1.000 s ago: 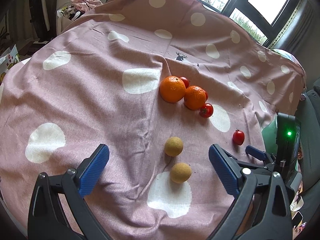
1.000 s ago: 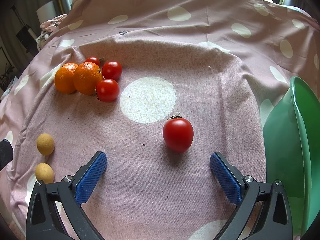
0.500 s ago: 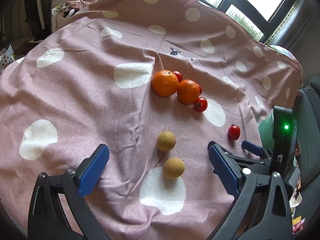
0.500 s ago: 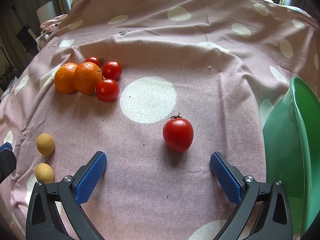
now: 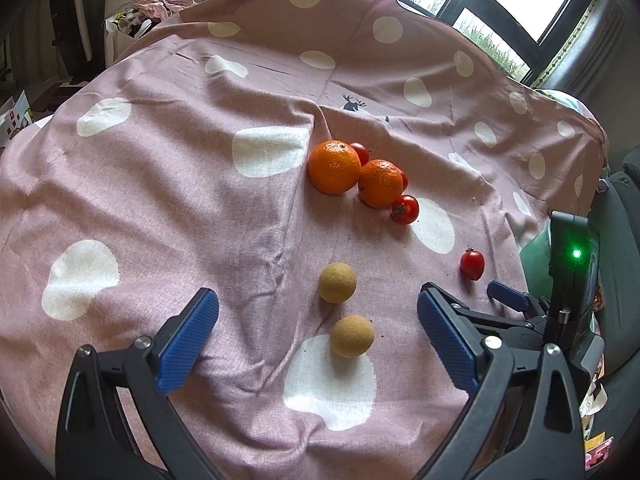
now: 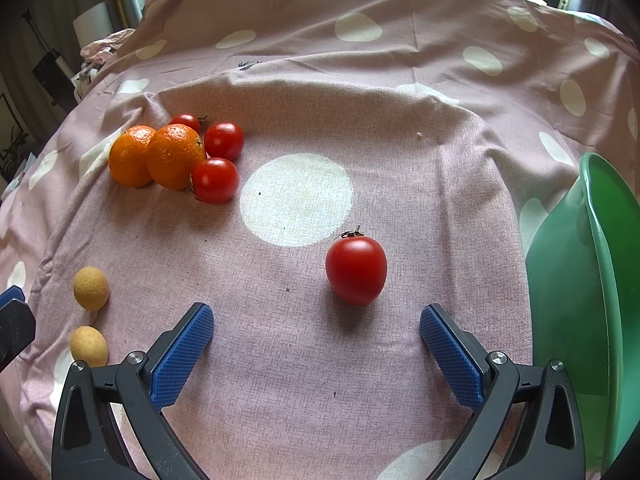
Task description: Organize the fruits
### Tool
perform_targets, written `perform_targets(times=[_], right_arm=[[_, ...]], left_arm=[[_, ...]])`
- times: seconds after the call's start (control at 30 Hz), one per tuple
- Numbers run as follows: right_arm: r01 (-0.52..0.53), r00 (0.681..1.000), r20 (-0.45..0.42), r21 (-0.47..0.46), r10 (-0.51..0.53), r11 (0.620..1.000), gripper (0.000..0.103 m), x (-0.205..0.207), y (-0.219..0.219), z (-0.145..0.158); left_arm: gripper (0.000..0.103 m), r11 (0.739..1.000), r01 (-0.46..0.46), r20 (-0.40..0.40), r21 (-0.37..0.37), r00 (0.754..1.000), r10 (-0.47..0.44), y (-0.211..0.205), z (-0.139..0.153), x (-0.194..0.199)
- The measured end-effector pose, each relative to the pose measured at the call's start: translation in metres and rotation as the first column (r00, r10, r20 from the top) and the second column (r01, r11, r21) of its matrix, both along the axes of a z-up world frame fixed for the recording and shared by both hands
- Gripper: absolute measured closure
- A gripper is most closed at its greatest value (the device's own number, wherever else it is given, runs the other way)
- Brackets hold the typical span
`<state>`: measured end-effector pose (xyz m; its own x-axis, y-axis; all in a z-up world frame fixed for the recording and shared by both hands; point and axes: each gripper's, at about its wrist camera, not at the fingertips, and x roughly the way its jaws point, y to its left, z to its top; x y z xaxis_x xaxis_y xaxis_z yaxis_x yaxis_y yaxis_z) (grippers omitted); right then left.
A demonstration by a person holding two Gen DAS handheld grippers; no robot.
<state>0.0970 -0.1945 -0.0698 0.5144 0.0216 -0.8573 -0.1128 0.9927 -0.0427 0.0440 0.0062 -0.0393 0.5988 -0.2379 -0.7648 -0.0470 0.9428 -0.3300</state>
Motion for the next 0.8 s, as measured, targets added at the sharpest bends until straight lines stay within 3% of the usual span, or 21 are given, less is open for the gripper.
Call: perform_targets(times=[0.8], right_arm=[[0.000,1.000,0.000,0.000,0.000,1.000,0.001,0.0013,0.0003,-0.0003]], left_arm=[[0.003,1.000,0.006,-0.010,0.000,1.000,-0.006,-0.0014,-0.0009,-0.0005]])
